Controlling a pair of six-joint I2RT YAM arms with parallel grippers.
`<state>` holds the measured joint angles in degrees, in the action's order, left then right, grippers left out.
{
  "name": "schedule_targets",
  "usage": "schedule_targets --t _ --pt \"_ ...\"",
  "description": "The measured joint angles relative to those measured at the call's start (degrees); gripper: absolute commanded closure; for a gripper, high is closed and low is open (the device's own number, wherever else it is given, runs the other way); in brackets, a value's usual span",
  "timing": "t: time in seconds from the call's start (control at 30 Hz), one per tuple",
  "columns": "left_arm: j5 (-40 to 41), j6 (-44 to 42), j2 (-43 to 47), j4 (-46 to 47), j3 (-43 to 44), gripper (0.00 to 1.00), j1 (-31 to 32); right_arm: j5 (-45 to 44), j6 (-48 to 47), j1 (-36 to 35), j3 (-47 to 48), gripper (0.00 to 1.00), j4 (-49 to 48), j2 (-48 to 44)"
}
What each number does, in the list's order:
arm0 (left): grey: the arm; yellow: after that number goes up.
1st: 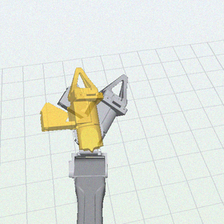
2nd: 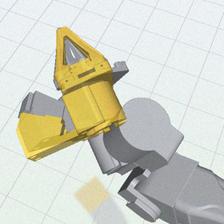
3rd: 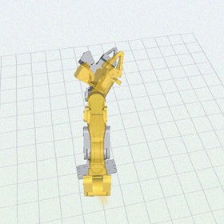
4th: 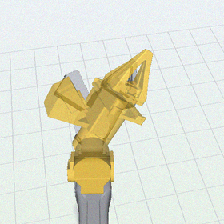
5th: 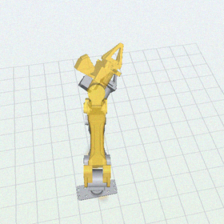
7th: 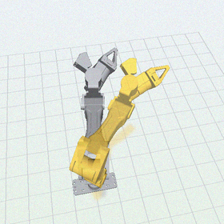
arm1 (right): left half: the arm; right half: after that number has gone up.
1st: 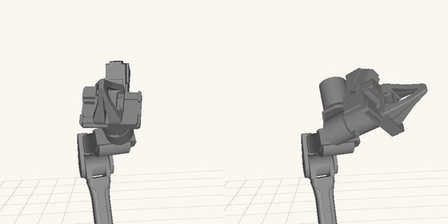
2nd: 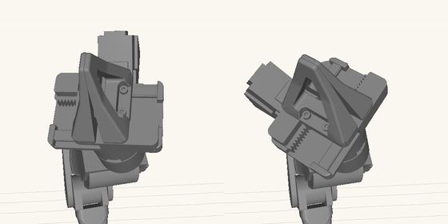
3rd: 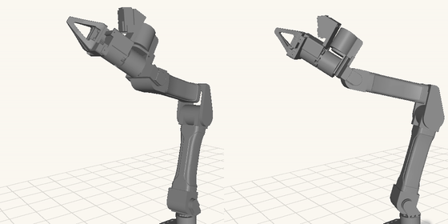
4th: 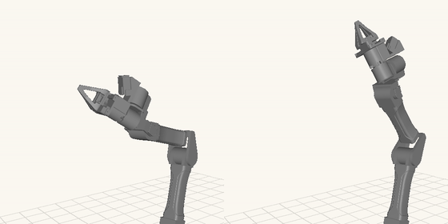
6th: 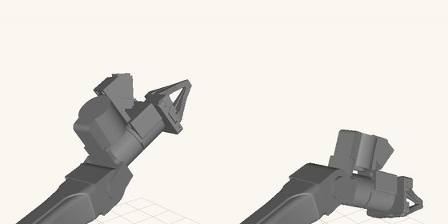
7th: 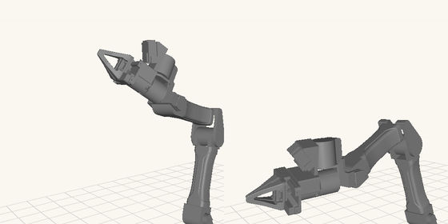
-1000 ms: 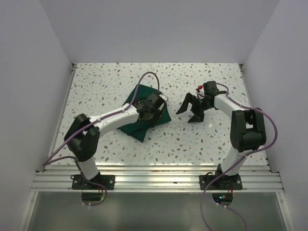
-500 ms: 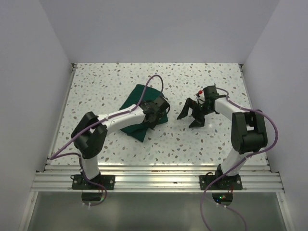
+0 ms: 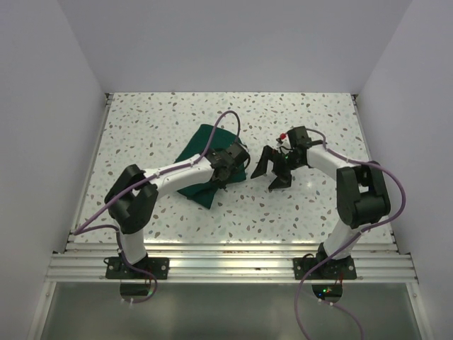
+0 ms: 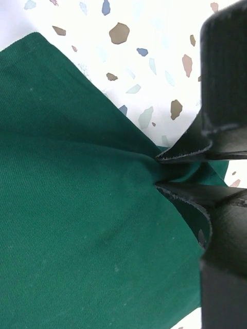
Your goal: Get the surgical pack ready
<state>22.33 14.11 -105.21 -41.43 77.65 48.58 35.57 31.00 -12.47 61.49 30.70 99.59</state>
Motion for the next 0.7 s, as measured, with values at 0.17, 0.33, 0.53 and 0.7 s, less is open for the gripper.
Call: schedule_targets --t 0.17,0.33,0.53,0.7 --pt "-0.94 -0.26 0.00 0.31 -0.28 1.00 -0.15 -0.04 3.19 -3.74 1.53 0.01 -1.05 0.07" --pt "-2.19 -0.26 0.31 0.28 -0.28 1.00 -0.66 0.26 8.76 -5.53 3.21 0.11 -5.25 0.55" --pt "-3.50 -0.17 2.10 -0.20 -0.28 1.00 -1.55 1.68 17.22 -6.97 3.41 0.34 -12.74 2.45" --pt "-3.63 -0.20 4.42 -0.92 -0.28 1.00 -1.70 1.95 21.05 -8.28 4.22 0.47 -16.09 5.03"
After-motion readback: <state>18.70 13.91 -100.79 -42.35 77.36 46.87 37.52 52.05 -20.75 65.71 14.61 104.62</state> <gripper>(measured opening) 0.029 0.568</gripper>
